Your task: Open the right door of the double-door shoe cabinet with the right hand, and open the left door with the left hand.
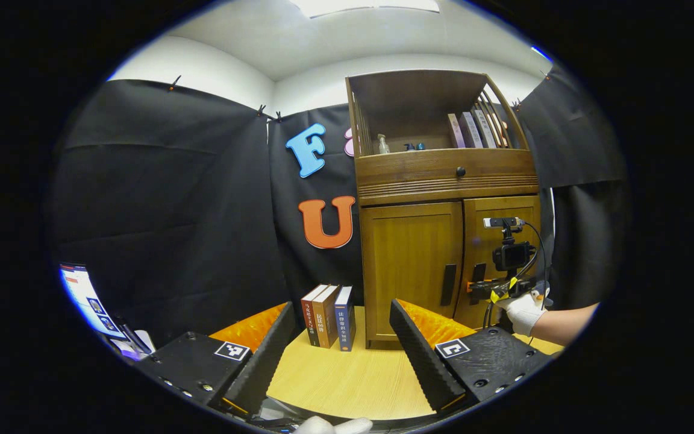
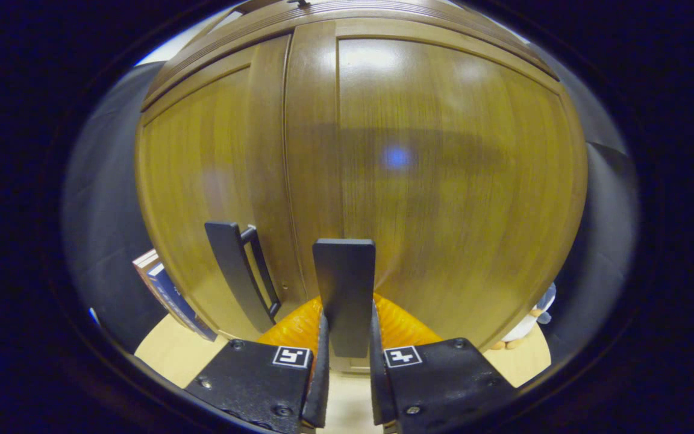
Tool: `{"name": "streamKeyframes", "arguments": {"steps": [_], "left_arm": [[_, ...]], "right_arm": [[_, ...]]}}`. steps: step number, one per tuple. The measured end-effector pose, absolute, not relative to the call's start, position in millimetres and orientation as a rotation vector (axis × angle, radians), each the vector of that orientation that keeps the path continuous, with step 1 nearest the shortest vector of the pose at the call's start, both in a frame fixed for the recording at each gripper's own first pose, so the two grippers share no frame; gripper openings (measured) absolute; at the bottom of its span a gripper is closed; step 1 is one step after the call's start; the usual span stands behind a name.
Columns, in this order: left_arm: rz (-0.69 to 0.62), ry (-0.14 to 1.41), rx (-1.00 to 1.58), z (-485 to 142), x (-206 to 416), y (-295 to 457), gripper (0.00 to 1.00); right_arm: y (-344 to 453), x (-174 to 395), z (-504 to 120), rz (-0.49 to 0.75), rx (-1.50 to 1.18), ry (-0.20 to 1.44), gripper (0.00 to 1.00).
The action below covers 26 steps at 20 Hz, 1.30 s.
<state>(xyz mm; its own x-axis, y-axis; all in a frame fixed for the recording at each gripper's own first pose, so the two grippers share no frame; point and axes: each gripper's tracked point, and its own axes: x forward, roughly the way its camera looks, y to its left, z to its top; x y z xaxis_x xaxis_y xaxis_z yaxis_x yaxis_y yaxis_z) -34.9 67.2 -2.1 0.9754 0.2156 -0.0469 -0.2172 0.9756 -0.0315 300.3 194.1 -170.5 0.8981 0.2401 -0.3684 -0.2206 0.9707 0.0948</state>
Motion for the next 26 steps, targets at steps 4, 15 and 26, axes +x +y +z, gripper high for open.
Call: {"name": "streamKeyframes", "arguments": {"steps": [4,15,26], "left_arm": [[0.201,0.048,-0.040,-5.0,-39.4,66.8,0.89],[0.145,0.034,-0.043,-4.8,-42.7,63.8,0.96],[0.050,0.033,-0.037,-8.6,-37.0,43.6,0.96]], "right_arm": [[186.1,278.1,-169.9,0.256,0.047,0.383,0.31],[150.5,214.9,-169.0,0.262,0.067,0.371,0.29],[101.2,162.8,-172.1,0.210,0.079,0.360,0.27]]}}
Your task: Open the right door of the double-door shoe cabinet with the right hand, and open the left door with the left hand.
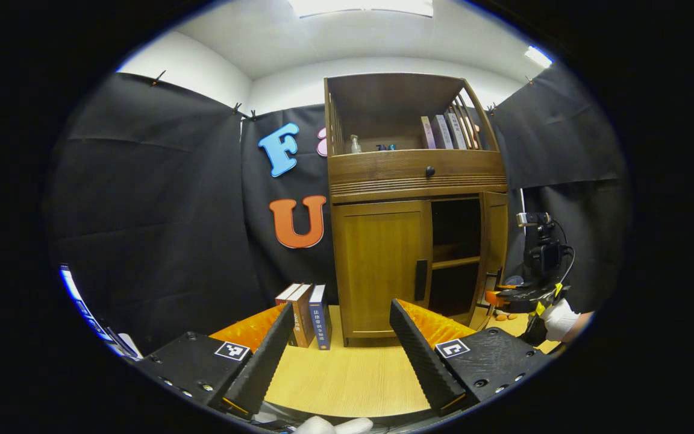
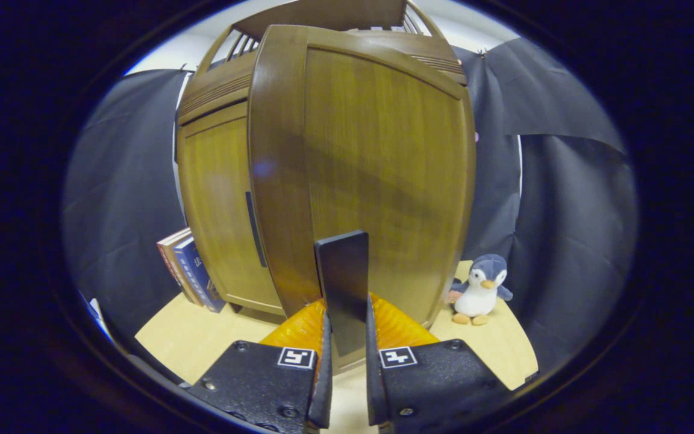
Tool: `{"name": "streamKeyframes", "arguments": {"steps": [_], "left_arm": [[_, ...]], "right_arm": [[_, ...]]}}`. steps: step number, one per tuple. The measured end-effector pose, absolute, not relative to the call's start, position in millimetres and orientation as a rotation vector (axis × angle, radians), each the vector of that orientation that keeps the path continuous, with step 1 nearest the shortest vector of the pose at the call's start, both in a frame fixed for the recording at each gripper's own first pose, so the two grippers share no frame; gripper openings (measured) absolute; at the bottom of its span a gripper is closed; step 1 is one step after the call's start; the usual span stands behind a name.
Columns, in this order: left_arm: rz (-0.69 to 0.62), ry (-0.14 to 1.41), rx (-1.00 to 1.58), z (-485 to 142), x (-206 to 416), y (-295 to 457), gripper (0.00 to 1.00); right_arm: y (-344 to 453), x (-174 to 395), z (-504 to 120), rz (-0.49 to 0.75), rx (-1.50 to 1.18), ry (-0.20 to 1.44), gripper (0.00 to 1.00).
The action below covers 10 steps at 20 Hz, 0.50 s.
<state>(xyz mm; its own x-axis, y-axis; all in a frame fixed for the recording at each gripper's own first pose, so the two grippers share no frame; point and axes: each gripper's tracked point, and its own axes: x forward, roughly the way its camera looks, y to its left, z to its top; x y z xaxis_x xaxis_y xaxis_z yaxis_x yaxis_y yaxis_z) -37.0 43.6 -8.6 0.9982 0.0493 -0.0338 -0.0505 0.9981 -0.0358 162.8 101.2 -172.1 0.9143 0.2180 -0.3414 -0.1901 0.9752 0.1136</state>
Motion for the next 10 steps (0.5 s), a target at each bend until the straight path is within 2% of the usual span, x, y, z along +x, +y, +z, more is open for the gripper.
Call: {"name": "streamKeyframes", "arguments": {"steps": [10], "left_arm": [[-0.054,0.032,-0.034,-8.7,-30.8,20.5,0.96]], "right_arm": [[30.1,126.8,-175.4,0.077,0.090,0.356,0.18]]}}
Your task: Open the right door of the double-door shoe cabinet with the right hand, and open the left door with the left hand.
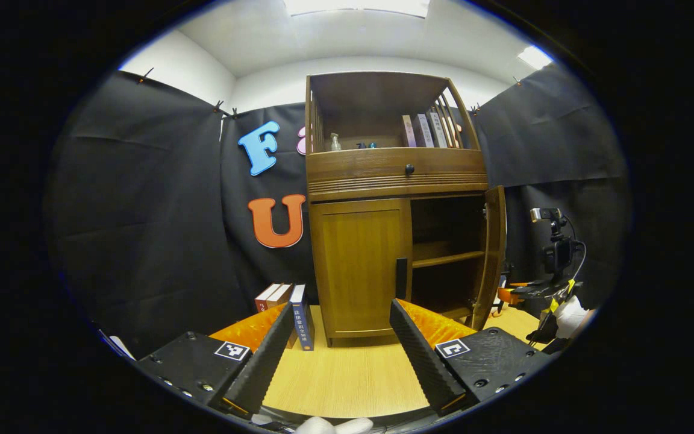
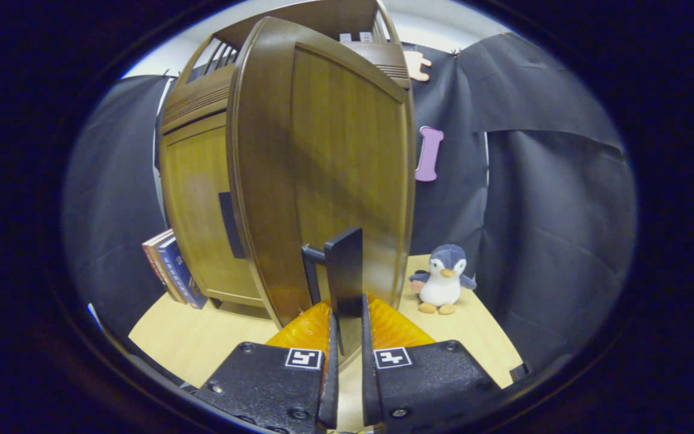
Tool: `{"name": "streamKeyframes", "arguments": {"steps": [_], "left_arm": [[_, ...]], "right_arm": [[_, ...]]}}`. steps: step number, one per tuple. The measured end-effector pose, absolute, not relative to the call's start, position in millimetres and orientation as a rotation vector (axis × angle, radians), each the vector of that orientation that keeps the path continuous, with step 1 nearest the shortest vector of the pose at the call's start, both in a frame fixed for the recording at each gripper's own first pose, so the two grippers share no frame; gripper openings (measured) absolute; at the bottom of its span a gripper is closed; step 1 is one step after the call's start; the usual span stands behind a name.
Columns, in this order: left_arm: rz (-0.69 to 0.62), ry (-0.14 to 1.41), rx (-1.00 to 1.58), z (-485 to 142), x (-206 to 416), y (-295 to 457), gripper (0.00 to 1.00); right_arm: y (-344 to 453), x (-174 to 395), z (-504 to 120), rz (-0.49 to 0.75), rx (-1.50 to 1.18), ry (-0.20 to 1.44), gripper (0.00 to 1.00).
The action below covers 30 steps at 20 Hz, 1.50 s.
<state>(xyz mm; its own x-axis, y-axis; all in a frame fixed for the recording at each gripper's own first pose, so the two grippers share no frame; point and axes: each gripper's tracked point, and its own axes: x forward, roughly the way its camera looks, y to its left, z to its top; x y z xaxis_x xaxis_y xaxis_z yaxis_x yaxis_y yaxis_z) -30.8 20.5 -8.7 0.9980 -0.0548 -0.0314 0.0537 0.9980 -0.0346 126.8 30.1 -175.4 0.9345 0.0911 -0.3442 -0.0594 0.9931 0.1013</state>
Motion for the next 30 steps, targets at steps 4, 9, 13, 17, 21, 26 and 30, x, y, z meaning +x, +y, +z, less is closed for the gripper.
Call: {"name": "streamKeyframes", "arguments": {"steps": [4,9,13,17,21,26,30], "left_arm": [[-0.103,0.023,-0.027,-5.1,-31.6,4.3,0.96],[-0.151,0.014,-0.014,-1.9,-31.3,-16.1,0.96],[-0.167,0.023,-0.015,-3.5,-28.1,-31.3,0.96],[-0.157,0.031,-0.008,-5.4,-26.6,-40.2,0.96],[-0.149,0.047,-0.027,-10.0,-22.3,-60.1,0.96],[-0.129,0.051,-0.028,-7.6,-24.4,-83.6,0.96],[-0.105,0.059,-0.020,-6.6,-21.1,-100.5,0.96]], "right_arm": [[-15.2,119.1,-178.7,-0.022,0.089,0.354,0.11],[-55.7,114.3,-173.9,-0.048,0.095,0.348,0.04],[-64.9,117.2,-174.4,-0.017,0.094,0.346,0.03],[-75.9,118.0,-174.4,0.026,0.084,0.352,0.04],[-91.0,121.2,-176.0,0.075,0.086,0.361,0.04],[-105.7,126.3,-176.8,0.145,0.055,0.361,0.04],[-117.8,131.1,-177.6,0.208,0.055,0.369,0.04]]}}
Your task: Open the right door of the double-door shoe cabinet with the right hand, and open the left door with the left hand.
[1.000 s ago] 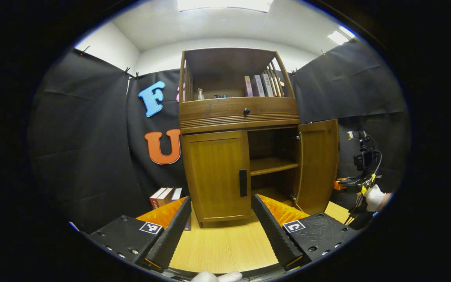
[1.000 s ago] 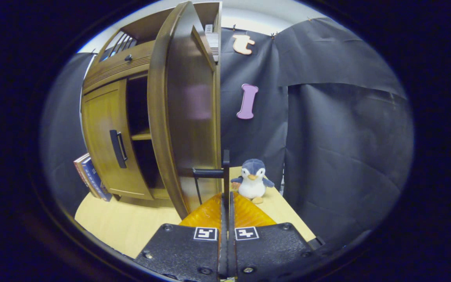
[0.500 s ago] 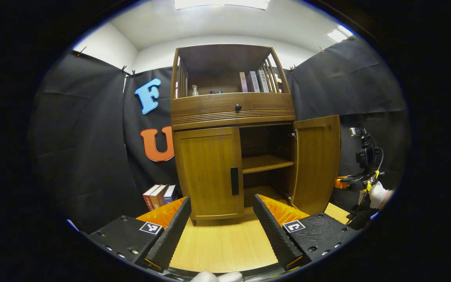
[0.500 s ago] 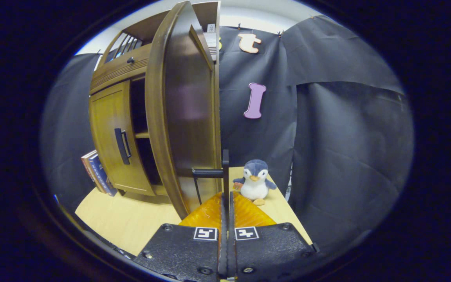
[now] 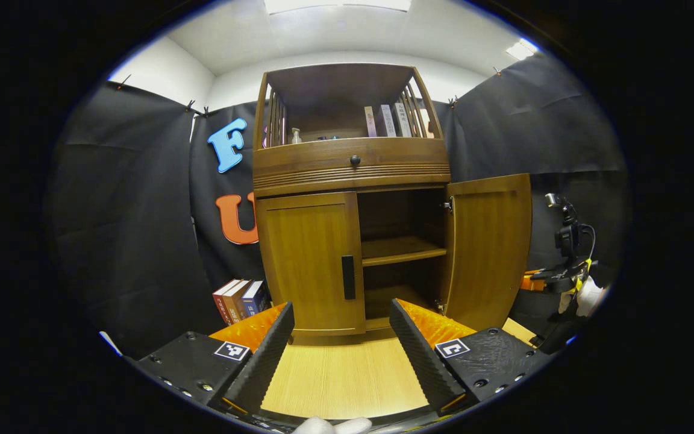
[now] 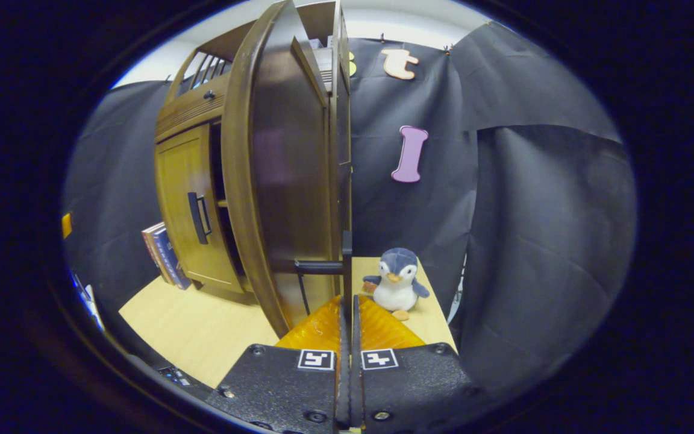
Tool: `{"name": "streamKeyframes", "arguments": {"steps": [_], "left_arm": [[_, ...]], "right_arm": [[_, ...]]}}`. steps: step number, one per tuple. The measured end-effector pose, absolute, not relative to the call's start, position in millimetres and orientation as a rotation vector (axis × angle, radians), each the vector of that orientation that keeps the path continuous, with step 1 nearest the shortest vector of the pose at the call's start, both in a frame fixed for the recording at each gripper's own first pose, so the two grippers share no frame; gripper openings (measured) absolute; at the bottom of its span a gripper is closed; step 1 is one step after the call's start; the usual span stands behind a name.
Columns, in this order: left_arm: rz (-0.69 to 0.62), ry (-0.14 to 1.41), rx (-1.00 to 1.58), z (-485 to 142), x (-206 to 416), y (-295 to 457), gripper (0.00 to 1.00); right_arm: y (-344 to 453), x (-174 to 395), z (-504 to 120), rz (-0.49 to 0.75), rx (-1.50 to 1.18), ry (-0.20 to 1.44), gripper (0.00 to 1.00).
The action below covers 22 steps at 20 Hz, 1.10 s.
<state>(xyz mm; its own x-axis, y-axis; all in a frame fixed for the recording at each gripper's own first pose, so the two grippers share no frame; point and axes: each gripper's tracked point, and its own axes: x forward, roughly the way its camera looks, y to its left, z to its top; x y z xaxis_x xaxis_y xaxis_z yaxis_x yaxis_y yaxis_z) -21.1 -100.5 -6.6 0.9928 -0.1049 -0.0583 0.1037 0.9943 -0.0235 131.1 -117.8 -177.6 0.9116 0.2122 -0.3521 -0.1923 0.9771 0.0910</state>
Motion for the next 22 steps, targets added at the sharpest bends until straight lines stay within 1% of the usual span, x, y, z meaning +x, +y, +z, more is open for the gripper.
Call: {"name": "streamKeyframes", "arguments": {"steps": [4,12,14,15,16,17,18,22], "left_arm": [[-0.096,0.063,-0.032,-4.4,-14.2,-118.2,0.96],[-0.126,0.041,-0.047,7.0,-4.8,-155.3,0.96],[-0.133,0.038,-0.044,8.7,-4.4,-158.3,0.96],[-0.139,0.035,-0.043,10.0,-4.0,-158.6,0.96],[-0.145,0.035,-0.042,9.9,-4.2,-159.7,0.96],[-0.153,0.036,-0.041,9.2,-3.7,-160.3,1.00],[-0.161,0.036,-0.040,8.9,-2.6,-160.0,0.96],[-0.200,0.034,-0.052,9.4,-1.7,-159.1,0.96]], "right_arm": [[-128.5,136.2,-179.0,0.269,0.020,0.366,0.04],[-130.0,136.0,-177.5,0.378,-0.042,0.363,0.04],[-133.2,131.4,-170.1,0.399,-0.049,0.335,0.06],[-136.4,127.2,-163.1,0.406,-0.057,0.316,0.10],[-142.7,120.4,-157.9,0.404,-0.072,0.303,0.12],[-150.3,117.3,-154.8,0.388,-0.085,0.295,0.18],[-157.6,108.4,-152.7,0.366,-0.093,0.292,0.30],[-173.0,87.3,-137.3,0.291,-0.073,0.278,0.76]]}}
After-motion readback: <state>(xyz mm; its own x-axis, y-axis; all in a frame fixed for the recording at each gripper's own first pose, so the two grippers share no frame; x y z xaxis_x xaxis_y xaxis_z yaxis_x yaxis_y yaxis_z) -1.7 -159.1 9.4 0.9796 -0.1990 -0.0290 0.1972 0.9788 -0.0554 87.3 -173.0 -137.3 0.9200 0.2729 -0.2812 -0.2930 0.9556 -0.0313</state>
